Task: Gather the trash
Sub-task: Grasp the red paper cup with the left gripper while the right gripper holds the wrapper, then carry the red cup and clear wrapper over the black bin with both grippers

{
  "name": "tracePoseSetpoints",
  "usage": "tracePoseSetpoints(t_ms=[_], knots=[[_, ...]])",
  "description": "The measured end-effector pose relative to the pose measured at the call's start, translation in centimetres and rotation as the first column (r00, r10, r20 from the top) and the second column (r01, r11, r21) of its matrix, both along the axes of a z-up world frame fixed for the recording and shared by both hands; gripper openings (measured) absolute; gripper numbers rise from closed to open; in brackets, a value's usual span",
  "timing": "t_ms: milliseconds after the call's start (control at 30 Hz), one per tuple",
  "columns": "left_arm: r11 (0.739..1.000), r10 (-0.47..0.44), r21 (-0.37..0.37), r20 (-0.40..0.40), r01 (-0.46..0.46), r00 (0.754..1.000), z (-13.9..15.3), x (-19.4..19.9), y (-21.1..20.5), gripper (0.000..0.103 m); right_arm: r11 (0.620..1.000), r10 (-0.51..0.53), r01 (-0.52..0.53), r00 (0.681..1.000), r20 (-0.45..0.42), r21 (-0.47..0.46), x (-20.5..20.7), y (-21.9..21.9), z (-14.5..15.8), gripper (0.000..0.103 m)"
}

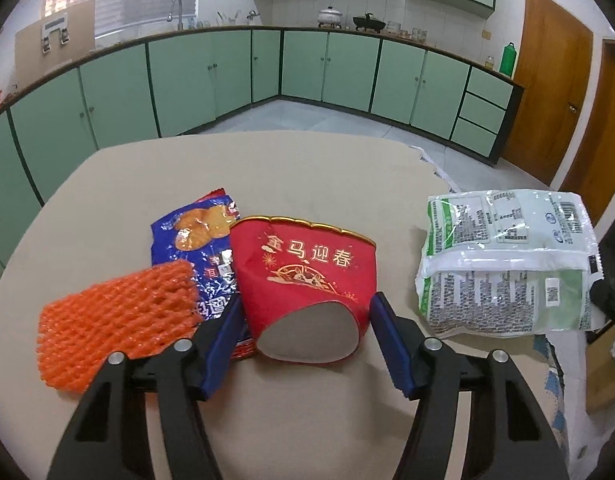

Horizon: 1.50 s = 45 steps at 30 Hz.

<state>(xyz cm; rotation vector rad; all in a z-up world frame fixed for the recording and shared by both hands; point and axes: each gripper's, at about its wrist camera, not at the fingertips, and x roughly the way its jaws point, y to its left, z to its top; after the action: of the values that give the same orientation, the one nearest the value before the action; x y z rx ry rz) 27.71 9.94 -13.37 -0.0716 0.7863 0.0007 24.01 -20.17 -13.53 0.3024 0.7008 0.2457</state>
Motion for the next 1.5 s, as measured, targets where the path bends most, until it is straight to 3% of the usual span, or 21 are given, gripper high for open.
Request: tracePoseSetpoints(t_ms=[433,833,1200,1500], knots=[[0.999,-0.029,-0.042,0.072,0.033,0.997,3.2,-2.6,-0.8,0.057,1.0,-0.005,0.006,1.0,0.029,-0.021,-1.1,-1.0,2.3,0.0],[0.984,-0.145,-0.086,0.148,0.159,0.978,7.1,-5.1,-5.5,0.055,0.996,-0.06,0.064,0.996,0.071,-0.056,-4.7,-4.8,4.9,0.0],[0.924,-0.345,-0.123,0.137,0.362,0.928,7.1,-6.4,-15.5,0.055,0.977,-0.185,0.19,0.981,0.057,-0.094,-8.9,-11.4,4.4,0.0],[0.866,-0.478,-0.138,0.057,0.481,0.876,3.9,-6.5,-23.9,0.055,0.951,-0.296,0.293,0.955,-0.016,-0.102,-11.1,-17.1,0.7,0.0]])
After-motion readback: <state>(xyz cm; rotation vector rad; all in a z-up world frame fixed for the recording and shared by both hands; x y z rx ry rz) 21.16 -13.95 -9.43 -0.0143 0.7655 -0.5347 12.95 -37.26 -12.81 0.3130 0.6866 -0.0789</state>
